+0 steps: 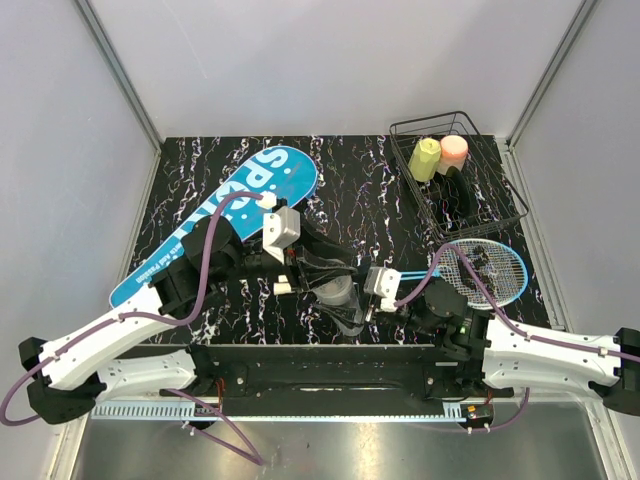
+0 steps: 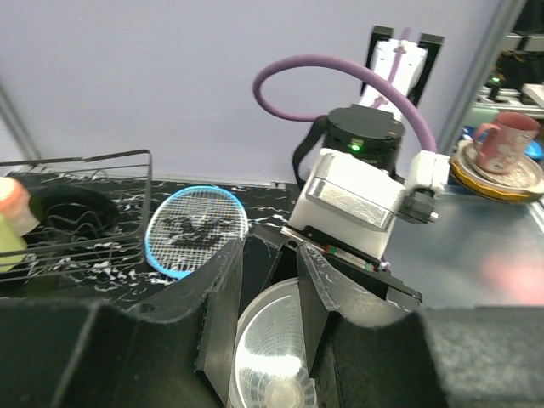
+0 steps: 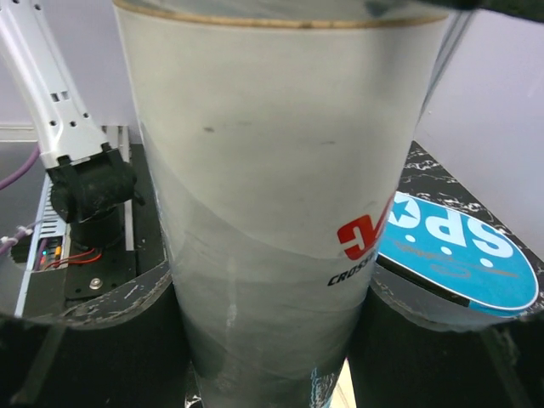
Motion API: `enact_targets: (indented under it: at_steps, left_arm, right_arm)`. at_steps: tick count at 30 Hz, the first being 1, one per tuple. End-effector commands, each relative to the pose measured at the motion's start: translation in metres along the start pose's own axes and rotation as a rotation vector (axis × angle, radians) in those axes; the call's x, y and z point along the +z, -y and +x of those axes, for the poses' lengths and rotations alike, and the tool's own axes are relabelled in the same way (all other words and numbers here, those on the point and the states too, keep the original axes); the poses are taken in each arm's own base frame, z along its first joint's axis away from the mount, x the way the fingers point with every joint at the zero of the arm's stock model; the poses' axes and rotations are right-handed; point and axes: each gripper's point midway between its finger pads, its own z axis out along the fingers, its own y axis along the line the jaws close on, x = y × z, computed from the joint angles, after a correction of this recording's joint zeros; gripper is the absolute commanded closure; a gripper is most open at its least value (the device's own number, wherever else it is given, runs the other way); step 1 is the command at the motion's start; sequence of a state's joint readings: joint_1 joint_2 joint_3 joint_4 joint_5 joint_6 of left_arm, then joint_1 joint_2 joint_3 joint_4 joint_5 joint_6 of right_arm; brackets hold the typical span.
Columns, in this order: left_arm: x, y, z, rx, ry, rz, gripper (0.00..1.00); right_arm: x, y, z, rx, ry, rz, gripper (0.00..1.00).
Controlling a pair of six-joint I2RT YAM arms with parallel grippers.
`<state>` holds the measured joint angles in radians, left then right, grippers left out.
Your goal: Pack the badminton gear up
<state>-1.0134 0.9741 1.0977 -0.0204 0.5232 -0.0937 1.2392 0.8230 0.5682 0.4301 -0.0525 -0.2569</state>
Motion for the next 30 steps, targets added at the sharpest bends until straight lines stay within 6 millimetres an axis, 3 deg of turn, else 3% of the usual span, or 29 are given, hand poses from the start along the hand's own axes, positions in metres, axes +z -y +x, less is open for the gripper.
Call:
enact_targets:
  at_steps: [1,10,18,26,30]
  left_arm:
    - [-0.015,-0.031,0.104,-0.070,-0.349,-0.252,0.63]
    - [-0.026,-0.059,0.122,0.071,-0.427,-0.495,0.62]
    - [-0.043,-0.088,0.135,0.159,-0.548,-0.679,0.62]
    - [-0.024,-0.070,0.155,0.138,-0.572,-0.571,0.62]
    - [-0.027,-0.069,0.172,0.200,-0.691,-0.604,0.63]
  right_arm:
    - [-0.006,0.043,-0.093,0.035,0.331,0.221,0.59]
    - [-0.005,0.052,-0.102,0.047,0.344,0.265,0.58]
    - [-0.001,0.045,-0.105,0.018,0.329,0.215,0.58]
    - [0.002,0.036,-0.110,-0.011,0.353,0.162,0.58]
    - [0.002,0.035,-0.106,-0.019,0.326,0.154,0.58]
